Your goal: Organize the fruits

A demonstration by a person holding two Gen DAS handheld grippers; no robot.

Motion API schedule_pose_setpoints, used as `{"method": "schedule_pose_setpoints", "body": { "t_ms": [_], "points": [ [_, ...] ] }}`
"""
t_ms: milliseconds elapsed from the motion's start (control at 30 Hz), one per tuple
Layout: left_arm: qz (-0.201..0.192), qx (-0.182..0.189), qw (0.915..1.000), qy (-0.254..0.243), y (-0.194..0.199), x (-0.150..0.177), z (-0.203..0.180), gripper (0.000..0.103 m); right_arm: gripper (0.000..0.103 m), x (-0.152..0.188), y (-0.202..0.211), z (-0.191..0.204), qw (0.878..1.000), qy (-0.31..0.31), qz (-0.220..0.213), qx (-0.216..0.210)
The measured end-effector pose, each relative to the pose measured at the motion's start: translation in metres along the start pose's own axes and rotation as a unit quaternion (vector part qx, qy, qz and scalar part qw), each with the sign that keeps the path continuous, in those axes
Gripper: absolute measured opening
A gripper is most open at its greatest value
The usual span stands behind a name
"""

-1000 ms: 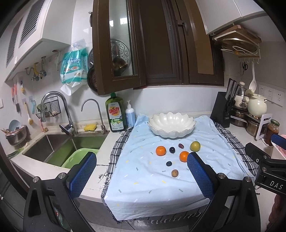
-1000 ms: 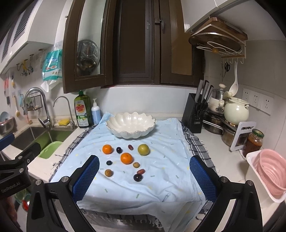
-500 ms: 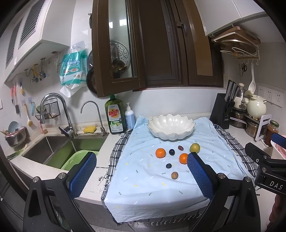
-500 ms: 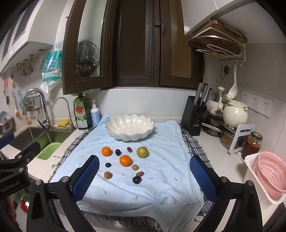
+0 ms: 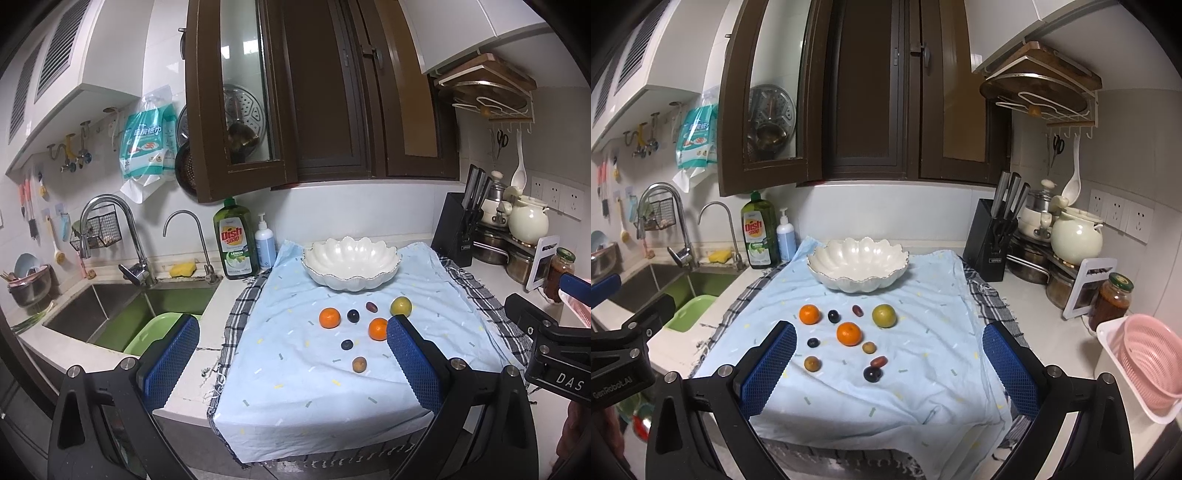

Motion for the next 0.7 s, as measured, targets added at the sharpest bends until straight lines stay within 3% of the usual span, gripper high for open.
{"method": "schedule_pose_setpoints", "body": {
  "t_ms": [500, 700],
  "points": [
    [0.013, 0.022, 0.9996, -0.014, -0.025, 0.000, 0.006, 0.103, 0.102, -0.005, -0.013, 0.007, 1.000, -0.004, 0.004, 0.013],
    [0.028, 0.048, 0.9981, -0.027, -0.047, 0.017, 0.012, 0.103, 0.102, 0.014, -0.035, 0.020, 0.999, -0.010, 0.024, 0.033]
  ]
}}
Point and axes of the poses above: each gripper's, at about its wrist camera, not at the fingertips, and y roughly against the way its jaws point, z to its left, x to its underside, the point moved 2 cm from there along -y, roughly the way its jaws point, and after that the axes turned 3 degrees about z, right-handed, at the moved point
